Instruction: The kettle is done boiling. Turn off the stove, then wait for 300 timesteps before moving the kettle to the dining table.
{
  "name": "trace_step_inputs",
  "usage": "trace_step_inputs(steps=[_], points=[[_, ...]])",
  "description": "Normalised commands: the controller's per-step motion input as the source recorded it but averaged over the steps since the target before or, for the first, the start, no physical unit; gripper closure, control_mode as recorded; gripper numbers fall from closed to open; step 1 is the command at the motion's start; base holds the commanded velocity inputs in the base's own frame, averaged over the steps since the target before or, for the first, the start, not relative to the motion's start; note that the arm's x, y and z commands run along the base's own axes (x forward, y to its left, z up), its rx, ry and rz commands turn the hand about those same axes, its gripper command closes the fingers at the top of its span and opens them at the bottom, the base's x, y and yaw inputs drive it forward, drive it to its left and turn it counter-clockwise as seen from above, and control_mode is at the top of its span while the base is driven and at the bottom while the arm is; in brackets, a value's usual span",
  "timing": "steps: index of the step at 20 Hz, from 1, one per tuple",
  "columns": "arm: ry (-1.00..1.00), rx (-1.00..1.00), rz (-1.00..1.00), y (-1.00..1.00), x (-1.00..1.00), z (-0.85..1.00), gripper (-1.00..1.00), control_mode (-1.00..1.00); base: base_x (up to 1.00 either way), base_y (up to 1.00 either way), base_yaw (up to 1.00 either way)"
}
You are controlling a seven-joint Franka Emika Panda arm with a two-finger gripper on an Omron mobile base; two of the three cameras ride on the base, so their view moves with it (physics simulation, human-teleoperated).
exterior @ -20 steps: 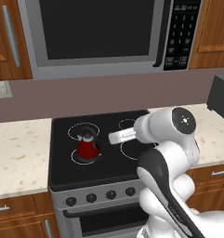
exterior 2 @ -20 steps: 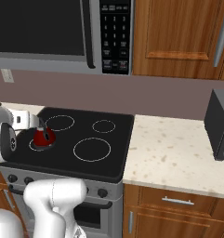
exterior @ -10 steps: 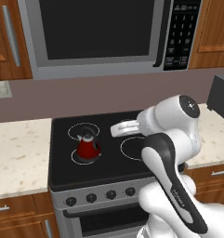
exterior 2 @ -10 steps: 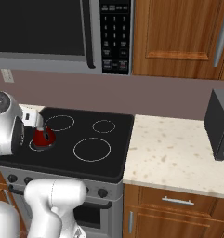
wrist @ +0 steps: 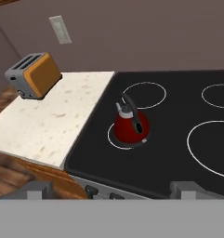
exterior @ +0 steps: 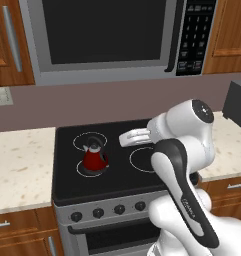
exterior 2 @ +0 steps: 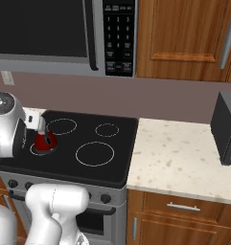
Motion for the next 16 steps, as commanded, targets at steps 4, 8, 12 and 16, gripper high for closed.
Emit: trace_step_inputs(steps=[4,8,12,16], points=[[0.00,0.00,0.00,0.00,0.00,0.00,-1.00,-1.00,0.00,0.00,0.00],[0.00,0.00,0.00,0.00,0.00,0.00,-1.00,-1.00,0.00,0.00,0.00],[0.01,0.00,0.00,0.00,0.00,-0.01,-1.00,-1.00,0.00,0.00,0.00],[0.05,0.00,0.00,0.00,0.03,-0.04,-1.00,-1.00,0.00,0.00,0.00]])
